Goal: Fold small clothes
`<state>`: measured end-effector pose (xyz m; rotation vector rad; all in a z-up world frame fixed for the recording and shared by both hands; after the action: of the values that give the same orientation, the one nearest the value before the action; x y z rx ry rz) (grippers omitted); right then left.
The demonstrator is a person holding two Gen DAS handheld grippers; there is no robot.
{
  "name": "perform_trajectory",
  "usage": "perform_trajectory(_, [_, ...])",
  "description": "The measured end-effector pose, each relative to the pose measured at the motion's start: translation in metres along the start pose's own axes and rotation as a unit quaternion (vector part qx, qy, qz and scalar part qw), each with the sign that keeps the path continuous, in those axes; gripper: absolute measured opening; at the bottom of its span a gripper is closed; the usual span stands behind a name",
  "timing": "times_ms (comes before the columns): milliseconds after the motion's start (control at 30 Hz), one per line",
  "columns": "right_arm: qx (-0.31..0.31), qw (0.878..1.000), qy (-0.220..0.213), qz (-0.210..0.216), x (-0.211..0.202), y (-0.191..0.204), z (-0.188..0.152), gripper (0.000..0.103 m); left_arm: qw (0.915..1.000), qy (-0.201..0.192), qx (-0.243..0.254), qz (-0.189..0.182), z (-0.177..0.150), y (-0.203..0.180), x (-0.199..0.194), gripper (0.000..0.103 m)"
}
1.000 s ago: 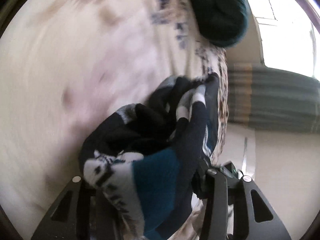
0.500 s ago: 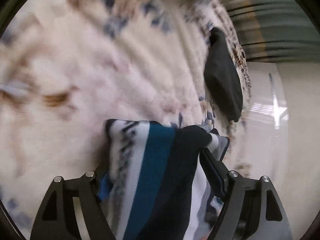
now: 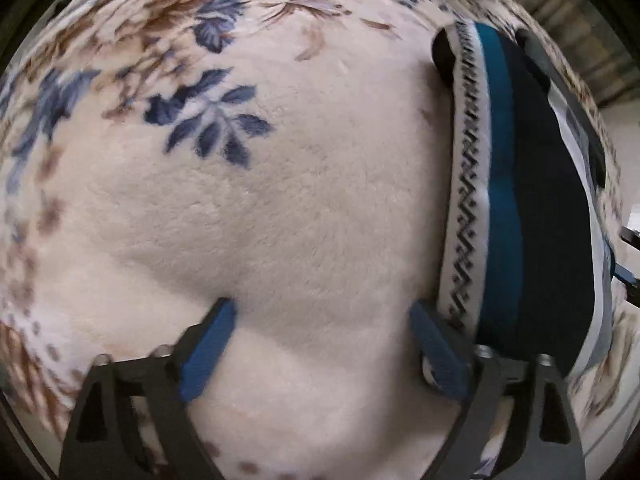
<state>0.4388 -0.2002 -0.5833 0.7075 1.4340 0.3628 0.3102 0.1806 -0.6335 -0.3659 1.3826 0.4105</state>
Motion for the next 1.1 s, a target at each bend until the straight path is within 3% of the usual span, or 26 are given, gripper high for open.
perform_trajectory(33, [-0.005, 1.000, 0.006, 0.004, 0.011, 0.003, 0.012, 0.064, 1.0000, 0.002, -0.009, -0.002, 0.002, -0.001, 0.003, 0.103])
perform_trajectory(200, [-0.027, 0.999, 0.031, -0.009, 0.060, 0.010, 0.047, 0.064, 0.9978, -0.033, -0.047, 0.032, 0.007, -0.006, 0.012, 0.103])
perform_trajectory(233, [-0.037, 0.999, 0.033, -0.009, 0.063, 0.013, 0.049, 0.055, 0.9980, -0.028, -0.041, 0.038, 0.008, -0.011, 0.014, 0.103])
perform_trajectory(267, [-0.051, 0.998, 0.032, -0.005, 0.063, 0.017, 0.048, 0.024, 0.9987, -0.011, -0.030, 0.039, 0.010, -0.013, 0.014, 0.103])
perform_trajectory(300, [-0.080, 0.996, 0.024, -0.027, 0.059, 0.027, 0.051, 0.012, 0.9990, 0.001, -0.025, 0.037, 0.012, -0.013, 0.012, 0.103])
perform_trajectory(367, [-0.106, 0.994, 0.002, -0.029, 0.045, 0.042, 0.052, 0.009, 0.9990, 0.009, -0.037, 0.025, 0.020, -0.013, 0.000, 0.100])
perform_trajectory(433, [-0.112, 0.993, -0.025, -0.034, 0.029, 0.051, 0.057, 0.008, 0.9979, -0.014, -0.063, 0.001, 0.033, -0.008, -0.024, 0.100])
perform_trajectory(533, [-0.111, 0.992, -0.045, -0.046, 0.014, 0.047, 0.069, 0.007, 0.9967, -0.040, -0.070, -0.006, 0.060, -0.008, -0.049, 0.101])
perform_trajectory(600, [-0.103, 0.992, -0.033, -0.058, 0.022, 0.037, 0.076, 0.007, 0.9962, -0.052, -0.068, -0.014, 0.083, -0.021, -0.056, 0.101])
perform_trajectory(700, [-0.070, 0.996, 0.034, -0.049, 0.044, 0.024, 0.075, 0.011, 0.9969, -0.054, -0.053, -0.021, 0.106, -0.044, -0.051, 0.101])
perform_trajectory(733, [-0.056, 0.997, 0.041, -0.039, 0.043, 0.021, 0.072, 0.017, 0.9973, -0.052, -0.045, -0.026, 0.107, -0.048, -0.052, 0.101])
perform_trajectory(833, [-0.023, 0.998, 0.049, -0.009, 0.024, 0.012, 0.055, 0.057, 0.9978, -0.051, -0.024, -0.033, 0.093, -0.047, -0.059, 0.101])
perform_trajectory(867, [-0.013, 0.998, 0.053, 0.002, 0.015, 0.006, 0.042, 0.060, 0.9983, -0.047, -0.017, -0.030, 0.086, -0.051, -0.057, 0.101])
perform_trajectory(1033, [0.016, 0.992, 0.125, -0.012, 0.009, -0.028, -0.027, 0.060, 0.9999, -0.014, 0.001, -0.008, 0.042, -0.051, -0.046, 0.100])
perform_trajectory(1100, [0.024, 0.990, 0.141, -0.008, 0.013, -0.034, -0.049, 0.050, 0.9999, 0.003, -0.010, -0.012, 0.029, -0.048, -0.043, 0.101])
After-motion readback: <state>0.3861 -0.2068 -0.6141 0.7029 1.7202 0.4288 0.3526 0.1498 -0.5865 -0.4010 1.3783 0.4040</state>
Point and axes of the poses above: each gripper's, at about its wrist camera, not at the fingertips, and x roughly the way its jaws point, y to its left, z to its top, the point moved 7 cm from there along x, roughly the way its jaws point, and after that the axes turned 14 degrees about z, right-handed, at the moved point
